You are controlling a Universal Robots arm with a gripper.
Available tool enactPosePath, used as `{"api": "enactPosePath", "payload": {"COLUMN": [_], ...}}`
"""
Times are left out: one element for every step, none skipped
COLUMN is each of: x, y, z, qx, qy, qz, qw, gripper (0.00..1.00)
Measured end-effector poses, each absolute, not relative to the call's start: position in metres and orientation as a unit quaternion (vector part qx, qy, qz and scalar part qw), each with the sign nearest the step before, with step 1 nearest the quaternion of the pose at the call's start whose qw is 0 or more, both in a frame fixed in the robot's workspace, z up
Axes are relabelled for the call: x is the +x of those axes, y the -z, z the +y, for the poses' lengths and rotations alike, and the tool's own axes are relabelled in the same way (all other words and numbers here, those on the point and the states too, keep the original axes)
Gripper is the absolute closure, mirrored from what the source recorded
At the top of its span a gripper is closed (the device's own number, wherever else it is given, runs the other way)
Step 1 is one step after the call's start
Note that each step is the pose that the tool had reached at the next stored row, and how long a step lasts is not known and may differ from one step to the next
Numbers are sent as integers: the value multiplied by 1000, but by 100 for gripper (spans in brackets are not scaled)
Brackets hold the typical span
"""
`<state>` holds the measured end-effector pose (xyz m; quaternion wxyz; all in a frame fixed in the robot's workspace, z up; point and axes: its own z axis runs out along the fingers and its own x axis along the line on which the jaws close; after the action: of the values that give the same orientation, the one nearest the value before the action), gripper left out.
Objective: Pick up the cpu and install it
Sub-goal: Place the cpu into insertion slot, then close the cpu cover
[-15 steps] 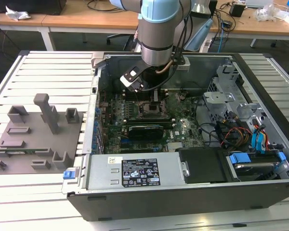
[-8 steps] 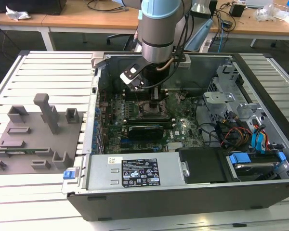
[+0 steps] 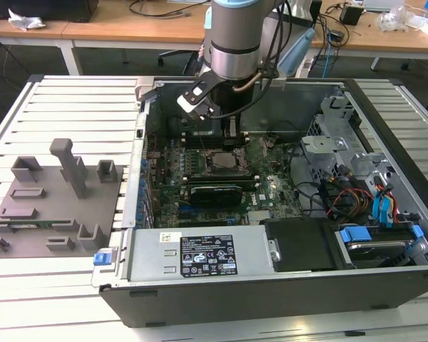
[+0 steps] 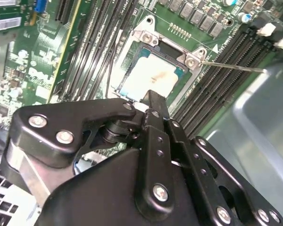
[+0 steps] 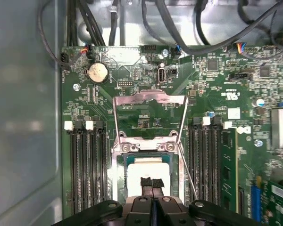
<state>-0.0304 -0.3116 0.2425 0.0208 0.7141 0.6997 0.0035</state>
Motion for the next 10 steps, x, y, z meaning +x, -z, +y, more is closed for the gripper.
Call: {"api": "enactPosePath", "payload": {"x": [-30,-30,-30,-30,-30,-30,-30,-30,-30,-30], "y": [-244,-244,-244,-244,-245,-245,-245,-245,-245,-245], "z": [-312,-312,-312,-312,-312,-312,-312,-312,-312,-312], "qx": [714,714,714,714,714,714,714,714,714,714], "qy": [-4,-4,-4,-4,-4,-4,-4,-4,-4,-4], "qz": [700,700,700,700,700,700,700,700,700,700], "qw": [21,21,21,21,21,21,21,21,21,21], "gripper": [89,89,89,89,89,89,89,89,89,89]}}
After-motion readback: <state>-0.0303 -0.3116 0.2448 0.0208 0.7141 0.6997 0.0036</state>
